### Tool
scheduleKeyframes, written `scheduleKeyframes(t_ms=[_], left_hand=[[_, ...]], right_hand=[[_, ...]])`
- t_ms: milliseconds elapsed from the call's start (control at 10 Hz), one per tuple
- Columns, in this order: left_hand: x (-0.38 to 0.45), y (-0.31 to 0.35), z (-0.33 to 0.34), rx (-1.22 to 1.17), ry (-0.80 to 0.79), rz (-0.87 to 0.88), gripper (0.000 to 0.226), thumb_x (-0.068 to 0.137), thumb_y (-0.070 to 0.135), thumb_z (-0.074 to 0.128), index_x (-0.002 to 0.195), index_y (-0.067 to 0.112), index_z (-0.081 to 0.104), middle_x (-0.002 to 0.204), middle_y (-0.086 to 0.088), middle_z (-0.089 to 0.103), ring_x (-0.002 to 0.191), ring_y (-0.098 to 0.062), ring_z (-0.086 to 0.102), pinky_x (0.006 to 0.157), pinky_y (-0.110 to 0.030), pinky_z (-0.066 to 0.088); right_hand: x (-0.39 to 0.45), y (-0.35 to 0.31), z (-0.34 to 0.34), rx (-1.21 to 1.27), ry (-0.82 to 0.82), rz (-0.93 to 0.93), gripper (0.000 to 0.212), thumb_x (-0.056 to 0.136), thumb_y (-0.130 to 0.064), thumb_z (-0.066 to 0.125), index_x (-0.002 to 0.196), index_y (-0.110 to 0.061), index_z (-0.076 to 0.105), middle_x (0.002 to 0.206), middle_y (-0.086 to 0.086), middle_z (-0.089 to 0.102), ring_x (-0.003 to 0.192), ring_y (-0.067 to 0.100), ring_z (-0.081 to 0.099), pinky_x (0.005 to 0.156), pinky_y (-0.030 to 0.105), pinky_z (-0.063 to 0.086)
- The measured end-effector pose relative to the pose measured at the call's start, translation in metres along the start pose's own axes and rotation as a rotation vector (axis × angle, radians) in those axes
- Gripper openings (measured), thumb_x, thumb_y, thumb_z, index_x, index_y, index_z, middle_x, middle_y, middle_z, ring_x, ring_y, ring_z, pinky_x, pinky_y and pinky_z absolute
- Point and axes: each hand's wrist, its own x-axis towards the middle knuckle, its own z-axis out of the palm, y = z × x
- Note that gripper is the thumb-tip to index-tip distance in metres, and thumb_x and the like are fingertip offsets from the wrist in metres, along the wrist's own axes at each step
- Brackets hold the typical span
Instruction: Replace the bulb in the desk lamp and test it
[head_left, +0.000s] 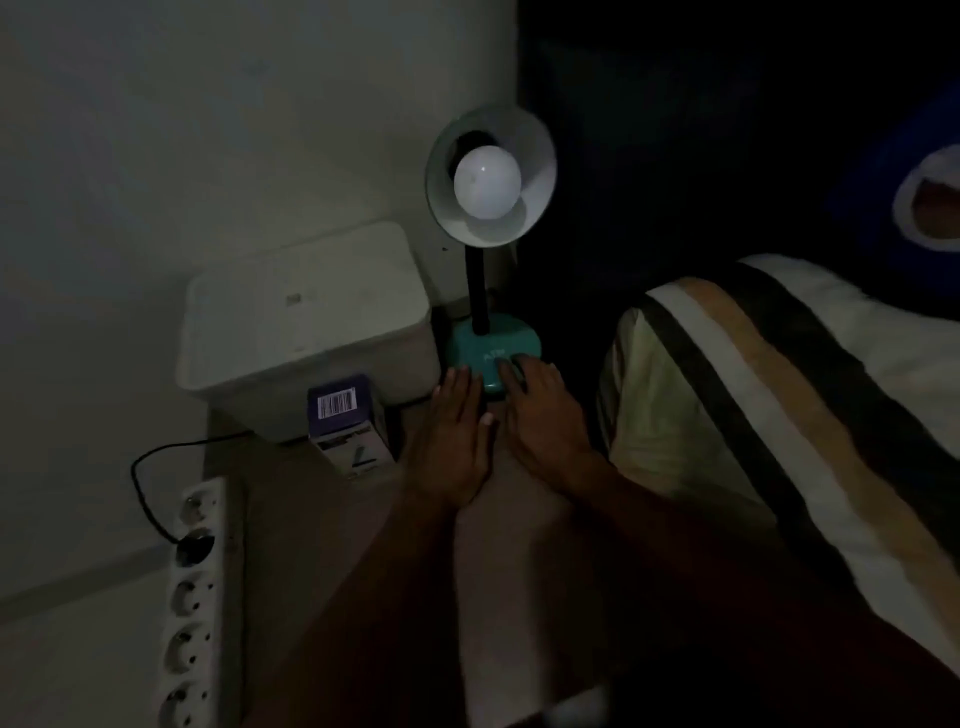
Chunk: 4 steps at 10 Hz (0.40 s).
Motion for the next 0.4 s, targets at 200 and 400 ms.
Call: scheduleKeyframes(t_ms=[200,400], left_hand=[[-0.001,0.006,-0.014,0.181,-0.169,-0.047,0.081,0.105,0.056,0.000,0.164,0.005,0.019,0.172,-0.016,0.013,0.160,-0.023,-0.002,0.130,-0.038,0.000],[-0.050,0.022,-0.060,0.084,-0.280,-0.137,0.091,0.096,0.071,-0.007,0.167,0.014,0.002,0.173,-0.005,-0.008,0.158,-0.016,-0.016,0.129,-0.033,-0.007]], right_hand=[[0.003,-0.003,-0.020,0.004,-0.249,0.009,0.070,0.092,-0.014,0.059,0.156,-0.006,0.031,0.155,0.020,0.037,0.142,0.036,0.037,0.118,0.045,0.032],[-0.028,0.007,-0.045,0.078,-0.237,-0.007,0.056,0.100,-0.016,0.049,0.154,-0.007,0.035,0.157,0.016,0.037,0.147,0.031,0.032,0.119,0.036,0.026]])
